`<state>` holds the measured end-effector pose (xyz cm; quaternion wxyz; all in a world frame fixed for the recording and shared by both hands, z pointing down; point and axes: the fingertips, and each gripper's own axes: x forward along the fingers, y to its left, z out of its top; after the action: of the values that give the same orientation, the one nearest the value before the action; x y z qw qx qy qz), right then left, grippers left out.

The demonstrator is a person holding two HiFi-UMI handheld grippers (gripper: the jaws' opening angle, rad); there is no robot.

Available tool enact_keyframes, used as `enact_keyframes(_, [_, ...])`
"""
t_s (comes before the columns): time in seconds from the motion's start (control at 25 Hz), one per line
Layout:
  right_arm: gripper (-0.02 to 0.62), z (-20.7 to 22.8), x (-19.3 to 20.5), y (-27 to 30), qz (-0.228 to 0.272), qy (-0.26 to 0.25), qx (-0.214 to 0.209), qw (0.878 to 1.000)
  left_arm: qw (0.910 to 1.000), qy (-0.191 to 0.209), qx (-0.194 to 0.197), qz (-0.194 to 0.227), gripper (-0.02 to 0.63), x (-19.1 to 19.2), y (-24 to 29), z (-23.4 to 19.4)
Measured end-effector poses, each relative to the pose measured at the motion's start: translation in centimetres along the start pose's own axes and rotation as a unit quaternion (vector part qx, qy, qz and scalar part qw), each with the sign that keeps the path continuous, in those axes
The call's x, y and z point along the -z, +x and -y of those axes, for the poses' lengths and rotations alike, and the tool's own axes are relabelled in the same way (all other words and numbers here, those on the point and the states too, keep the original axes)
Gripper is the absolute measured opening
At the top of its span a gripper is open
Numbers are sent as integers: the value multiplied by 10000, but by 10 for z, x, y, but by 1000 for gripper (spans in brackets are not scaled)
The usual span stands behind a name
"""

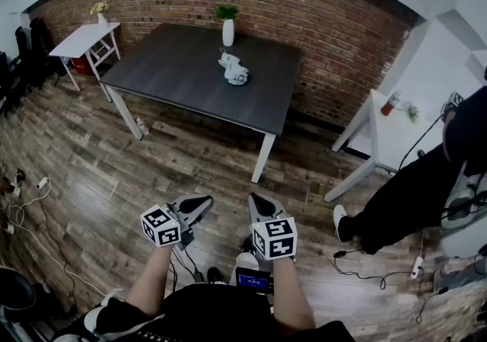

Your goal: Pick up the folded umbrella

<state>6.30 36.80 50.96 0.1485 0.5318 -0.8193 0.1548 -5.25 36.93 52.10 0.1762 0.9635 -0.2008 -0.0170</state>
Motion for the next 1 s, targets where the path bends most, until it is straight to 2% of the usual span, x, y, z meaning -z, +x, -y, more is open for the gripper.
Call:
enact_keyframes(0.28, [9,-3,3,-3,4,-8,-9,10000,10000,-3,7,33,2,4,-3,3])
enact_keyframes(0.48, [11,0,3,2,43,167,1,9999,10000,25,-54,25,2,3,-2,-3])
enact_keyframes(0.68, [11,-5,3,4,58,226,-117,9997,9998,-158,9,118,2,-1,-3,-2])
enact_keyframes(1.0, [11,-6,5,8,-16,219,-151,9996,9999,-135,-6,73,2,2,-1,-3])
